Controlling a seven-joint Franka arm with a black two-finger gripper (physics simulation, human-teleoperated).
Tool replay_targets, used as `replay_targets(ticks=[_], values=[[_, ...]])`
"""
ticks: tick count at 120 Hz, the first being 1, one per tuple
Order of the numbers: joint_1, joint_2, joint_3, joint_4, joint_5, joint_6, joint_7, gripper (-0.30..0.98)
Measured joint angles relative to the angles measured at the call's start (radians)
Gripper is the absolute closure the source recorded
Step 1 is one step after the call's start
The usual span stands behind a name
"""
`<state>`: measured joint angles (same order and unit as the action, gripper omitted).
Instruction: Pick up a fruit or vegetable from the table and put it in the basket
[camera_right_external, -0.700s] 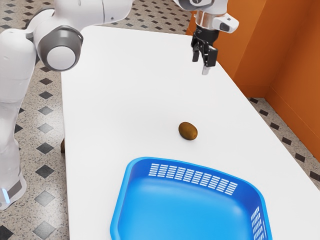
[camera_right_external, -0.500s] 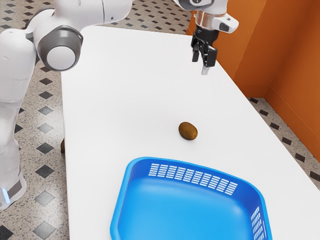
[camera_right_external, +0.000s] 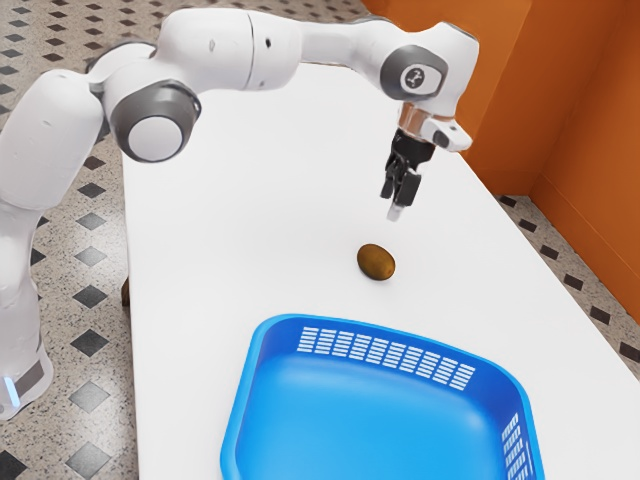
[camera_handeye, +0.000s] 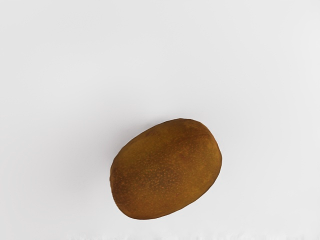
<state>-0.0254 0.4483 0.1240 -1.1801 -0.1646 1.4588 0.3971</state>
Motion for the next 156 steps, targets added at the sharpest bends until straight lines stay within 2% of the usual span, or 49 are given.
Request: replay_targets(ticks=[15, 66, 156], values=[[-0.005, 0.001, -0.009, -0.078, -0.004, 0.012, 0.128, 0.00], [-0.003, 0.003, -0.023, -0.120, -0.008, 0.044, 0.419, 0.00], [0.003, 0.082, -0.024, -0.122, -0.032, 0.093, 0.660, 0.00]])
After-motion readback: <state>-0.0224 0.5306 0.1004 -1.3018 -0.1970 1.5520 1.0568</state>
